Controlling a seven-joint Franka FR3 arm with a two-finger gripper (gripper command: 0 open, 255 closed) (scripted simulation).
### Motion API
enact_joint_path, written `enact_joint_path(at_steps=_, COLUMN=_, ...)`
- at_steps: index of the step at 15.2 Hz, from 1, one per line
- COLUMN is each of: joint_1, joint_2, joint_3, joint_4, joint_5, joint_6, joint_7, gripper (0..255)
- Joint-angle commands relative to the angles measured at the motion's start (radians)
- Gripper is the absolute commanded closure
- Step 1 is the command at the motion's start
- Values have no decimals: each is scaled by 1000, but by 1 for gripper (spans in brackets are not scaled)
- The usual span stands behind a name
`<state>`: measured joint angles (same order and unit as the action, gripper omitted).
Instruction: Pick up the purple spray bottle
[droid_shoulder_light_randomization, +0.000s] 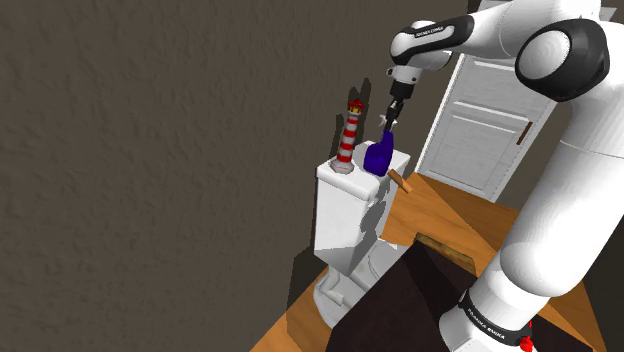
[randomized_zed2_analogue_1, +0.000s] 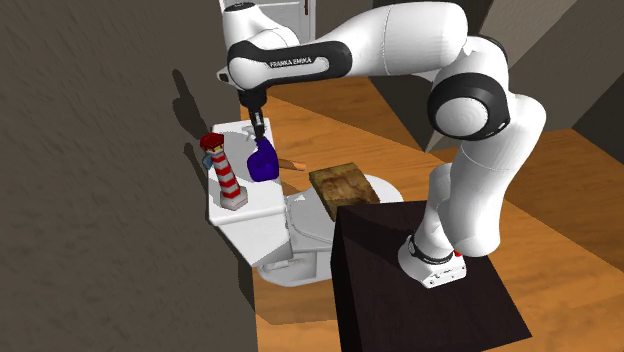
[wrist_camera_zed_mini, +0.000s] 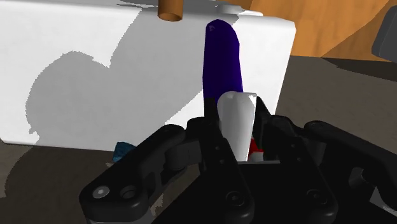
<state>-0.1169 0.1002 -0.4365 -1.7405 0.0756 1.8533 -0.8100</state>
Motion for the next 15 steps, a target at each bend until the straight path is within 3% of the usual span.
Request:
enact_joint_path(at_steps=1, joint_1=0, joint_2=-2, joint_3=0, joint_4=22, joint_5=-1, joint_6=-24, joint_7=2, gripper=255)
enact_joint_path(at_steps=15, joint_1=-7, joint_2=12, joint_3=-4, joint_4=202, joint_5=3, joint_6=-191, joint_7=4, gripper=255)
